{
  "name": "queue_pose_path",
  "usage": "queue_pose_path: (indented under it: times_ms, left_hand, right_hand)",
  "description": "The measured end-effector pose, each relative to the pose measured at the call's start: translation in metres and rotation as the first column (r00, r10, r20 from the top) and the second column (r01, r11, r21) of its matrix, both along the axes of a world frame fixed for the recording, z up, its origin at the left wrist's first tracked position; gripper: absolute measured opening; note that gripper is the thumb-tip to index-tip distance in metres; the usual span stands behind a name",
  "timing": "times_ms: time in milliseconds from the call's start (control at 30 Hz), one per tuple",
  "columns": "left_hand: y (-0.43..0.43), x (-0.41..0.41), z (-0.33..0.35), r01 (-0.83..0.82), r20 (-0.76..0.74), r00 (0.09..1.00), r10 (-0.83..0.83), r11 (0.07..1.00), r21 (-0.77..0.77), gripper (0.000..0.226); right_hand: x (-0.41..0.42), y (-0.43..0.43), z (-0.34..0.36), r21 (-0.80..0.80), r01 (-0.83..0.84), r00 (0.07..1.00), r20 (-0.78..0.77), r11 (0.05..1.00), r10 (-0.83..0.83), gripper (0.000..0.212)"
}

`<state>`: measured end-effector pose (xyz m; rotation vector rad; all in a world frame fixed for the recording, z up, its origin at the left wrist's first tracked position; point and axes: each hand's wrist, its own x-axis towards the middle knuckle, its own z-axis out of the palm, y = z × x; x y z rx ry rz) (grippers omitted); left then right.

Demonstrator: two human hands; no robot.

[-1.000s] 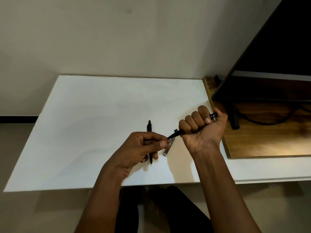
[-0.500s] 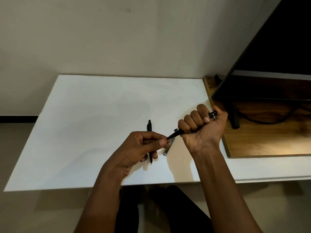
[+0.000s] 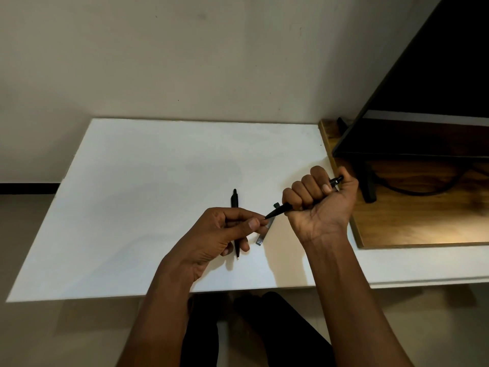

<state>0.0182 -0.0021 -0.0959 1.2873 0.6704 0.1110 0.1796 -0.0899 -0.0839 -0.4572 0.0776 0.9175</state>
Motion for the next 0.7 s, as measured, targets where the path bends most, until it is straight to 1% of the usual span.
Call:
queue_pose_path:
  times_ms: [200, 700]
  left_hand:
    - [-0.0012, 0.0011, 0.0015, -0.001, 0.020, 1.000, 0.001, 1.000, -0.010, 0.025]
    - [-0.0012, 0.0026, 0.0011, -0.032, 0.030, 0.999, 0.032, 0.999, -0.015, 0.023]
  right_hand:
    - [-0.0006, 0.0007, 0.0001, 0.013, 0.012, 1.000, -0.027, 1.000, -0.012, 0.053]
    - [-0.0021, 0.0019, -0.0008, 0.035, 0.011, 0.999, -0.041, 0.999, -0.010, 0.054]
